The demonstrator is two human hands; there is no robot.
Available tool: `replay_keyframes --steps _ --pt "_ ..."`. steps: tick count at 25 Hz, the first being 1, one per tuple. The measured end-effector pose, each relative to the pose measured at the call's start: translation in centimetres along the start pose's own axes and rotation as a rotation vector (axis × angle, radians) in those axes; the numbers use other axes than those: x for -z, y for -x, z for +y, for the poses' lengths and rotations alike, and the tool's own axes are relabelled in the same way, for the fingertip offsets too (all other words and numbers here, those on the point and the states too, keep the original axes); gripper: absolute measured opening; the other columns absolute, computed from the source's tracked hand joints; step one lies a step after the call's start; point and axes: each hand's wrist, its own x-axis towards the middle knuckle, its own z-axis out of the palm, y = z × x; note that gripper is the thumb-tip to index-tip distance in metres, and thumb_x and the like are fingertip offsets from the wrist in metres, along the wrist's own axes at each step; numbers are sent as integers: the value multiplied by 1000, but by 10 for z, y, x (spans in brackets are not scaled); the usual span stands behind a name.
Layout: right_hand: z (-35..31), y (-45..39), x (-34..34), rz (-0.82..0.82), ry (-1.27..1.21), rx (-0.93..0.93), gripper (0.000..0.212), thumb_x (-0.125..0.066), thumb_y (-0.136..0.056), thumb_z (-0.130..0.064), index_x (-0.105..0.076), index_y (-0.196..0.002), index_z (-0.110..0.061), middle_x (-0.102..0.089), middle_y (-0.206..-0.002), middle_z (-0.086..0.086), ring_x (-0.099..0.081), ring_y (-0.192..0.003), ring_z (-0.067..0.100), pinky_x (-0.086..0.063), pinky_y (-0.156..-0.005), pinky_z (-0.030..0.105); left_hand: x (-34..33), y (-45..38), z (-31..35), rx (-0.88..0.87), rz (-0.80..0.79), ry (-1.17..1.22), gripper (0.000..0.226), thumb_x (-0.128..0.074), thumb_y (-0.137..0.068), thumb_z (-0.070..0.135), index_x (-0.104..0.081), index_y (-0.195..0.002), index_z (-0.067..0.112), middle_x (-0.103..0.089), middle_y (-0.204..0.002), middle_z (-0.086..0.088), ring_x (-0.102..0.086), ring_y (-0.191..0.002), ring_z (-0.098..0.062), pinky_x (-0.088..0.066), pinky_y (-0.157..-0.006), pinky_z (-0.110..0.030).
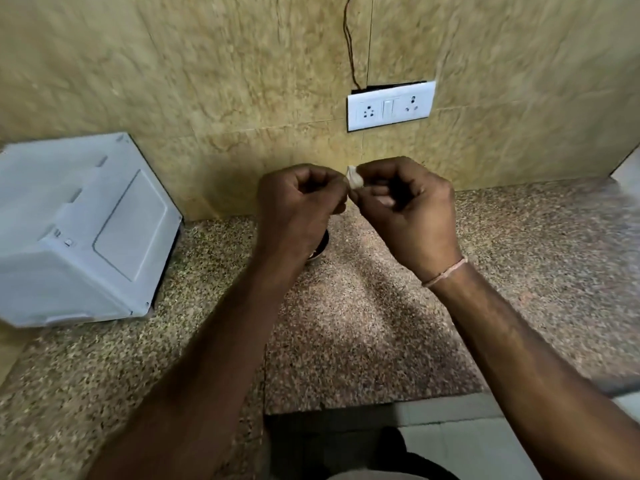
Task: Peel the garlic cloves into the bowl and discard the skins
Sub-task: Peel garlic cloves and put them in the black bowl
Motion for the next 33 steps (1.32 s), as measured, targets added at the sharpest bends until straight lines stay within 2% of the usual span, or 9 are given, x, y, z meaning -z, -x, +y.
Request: replay_keyframes --steps 5,8,12,16,21,25,33 --pt "-11 7 8 22 -33 -12 27 -84 -83 -9 -74 -108 -11 -78 -97 -1 -77 -89 15 -60 -79 26 0 9 10 -15 -13 37 8 -84 -85 15 -81 -86 8 -78 -78 -11 -77 -75 -35 -65 -77 -57" --pt "-13 6 14 23 -51 -23 26 -84 -84 -7 -74 -108 -9 -78 -98 0 -77 -89 16 -60 -79 26 -5 13 18 23 -7 96 8 -84 -86 9 -80 -88 2 -78 -81 -14 -78 -79 -36 -65 -79 -55" --pt "-16 -1 27 29 -87 -22 25 -84 -82 -3 -74 -105 -6 -78 -97 3 -77 -86 17 -60 -76 27 -15 12 29 -6 -26 63 11 -86 -85 10 -80 -90 2 -78 -82 -15 -76 -81 -41 -64 -80 -58" --pt "-19 -5 41 9 -115 14 25 -85 -81 1 -73 -103 0 -79 -97 8 -77 -88 23 -63 -81 35 -23 14 37 -20 -45 57 13 -85 -84 8 -79 -93 0 -78 -82 -18 -76 -82 -43 -64 -80 -56" --pt "-20 -3 49 5 -68 25 23 -85 -81 0 -73 -101 2 -78 -95 6 -75 -82 11 -56 -73 21 -33 19 42 26 -28 102 14 -84 -84 6 -79 -93 -4 -77 -84 -20 -76 -84 -42 -66 -80 -48" --pt "-22 0 55 15 -62 21 22 -85 -82 -2 -74 -100 1 -79 -93 5 -75 -80 9 -57 -72 22 -37 21 45 28 -34 101 12 -84 -84 6 -80 -91 -3 -78 -83 -18 -77 -81 -38 -67 -76 -41" --pt "-22 10 58 1 -57 0 18 -85 -82 -2 -74 -97 -3 -78 -88 -3 -74 -77 5 -55 -68 18 -43 36 40 46 3 85 8 -85 -86 9 -81 -89 3 -79 -80 -12 -78 -79 -33 -66 -79 -49"
